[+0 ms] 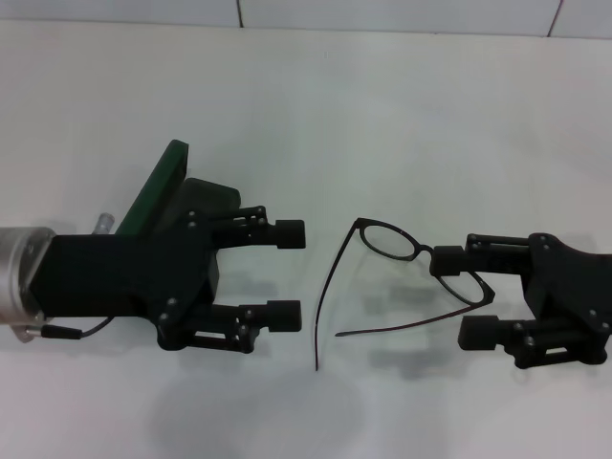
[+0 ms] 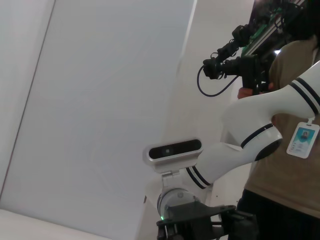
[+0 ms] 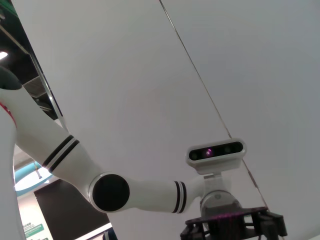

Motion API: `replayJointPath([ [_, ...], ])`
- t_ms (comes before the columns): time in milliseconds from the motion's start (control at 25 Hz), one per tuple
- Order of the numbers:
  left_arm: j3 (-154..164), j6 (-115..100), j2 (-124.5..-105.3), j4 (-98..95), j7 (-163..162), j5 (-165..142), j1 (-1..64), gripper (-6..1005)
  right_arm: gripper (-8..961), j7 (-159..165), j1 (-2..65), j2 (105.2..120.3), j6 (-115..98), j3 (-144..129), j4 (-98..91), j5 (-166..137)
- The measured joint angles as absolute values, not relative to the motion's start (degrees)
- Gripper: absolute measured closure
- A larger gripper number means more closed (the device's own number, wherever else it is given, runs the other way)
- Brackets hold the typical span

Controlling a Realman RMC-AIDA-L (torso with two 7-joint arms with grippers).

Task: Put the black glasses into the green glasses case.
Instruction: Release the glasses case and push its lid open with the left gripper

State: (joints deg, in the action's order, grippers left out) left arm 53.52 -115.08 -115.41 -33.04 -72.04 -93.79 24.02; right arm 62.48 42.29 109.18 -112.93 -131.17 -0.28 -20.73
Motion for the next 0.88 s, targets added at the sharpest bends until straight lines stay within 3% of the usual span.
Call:
replayJointPath([
  [880, 52.56, -114.99, -116.16, -33.05, -71.49, -93.52, 23.91, 207, 185, 55.07, 41.90, 110.07, -110.39, -130.52, -0.24, -18.91],
])
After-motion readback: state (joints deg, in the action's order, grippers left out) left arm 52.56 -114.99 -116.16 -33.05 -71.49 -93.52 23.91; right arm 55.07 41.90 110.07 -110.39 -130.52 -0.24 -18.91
